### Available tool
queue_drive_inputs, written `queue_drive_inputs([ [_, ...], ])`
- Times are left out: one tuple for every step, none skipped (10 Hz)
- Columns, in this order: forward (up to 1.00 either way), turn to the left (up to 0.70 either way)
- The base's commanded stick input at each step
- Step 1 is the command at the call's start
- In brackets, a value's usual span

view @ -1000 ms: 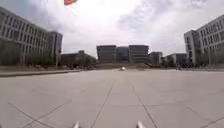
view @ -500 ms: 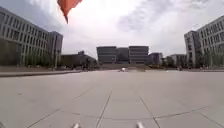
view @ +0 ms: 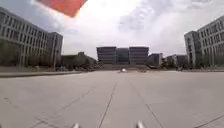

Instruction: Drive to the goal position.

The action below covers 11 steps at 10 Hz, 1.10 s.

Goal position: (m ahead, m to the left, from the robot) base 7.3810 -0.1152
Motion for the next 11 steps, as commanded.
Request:
queue_drive_inputs([
  [0.70, 0.00],
  [0.70, 0.00],
  [0.70, 0.00],
  [0.70, 0.00],
  [0.70, 0.00],
  [0.70, 0.00],
  [0.70, 0.00],
  [0.70, 0.00],
  [0.70, 0.00],
  [0.70, 0.00],
  [0.70, 0.00],
])
